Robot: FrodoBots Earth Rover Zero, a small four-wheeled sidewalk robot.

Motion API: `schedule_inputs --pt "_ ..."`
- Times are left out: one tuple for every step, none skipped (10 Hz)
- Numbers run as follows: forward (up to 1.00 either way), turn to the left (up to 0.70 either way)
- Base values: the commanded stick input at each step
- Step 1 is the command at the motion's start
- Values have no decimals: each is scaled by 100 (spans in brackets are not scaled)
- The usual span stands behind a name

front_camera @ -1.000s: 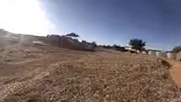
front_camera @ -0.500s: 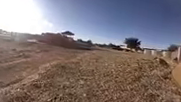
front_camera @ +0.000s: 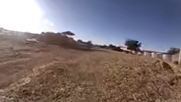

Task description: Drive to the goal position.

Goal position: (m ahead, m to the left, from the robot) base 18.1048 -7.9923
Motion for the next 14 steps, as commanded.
schedule_inputs --pt "50 0" --pt "50 -21" --pt "50 -43" --pt "50 -20" --pt "50 0" --pt "50 0" --pt "50 0" --pt "50 0" --pt "50 -10" --pt "50 -49" --pt "50 -50" --pt "50 -31" --pt "50 0" --pt "50 0"
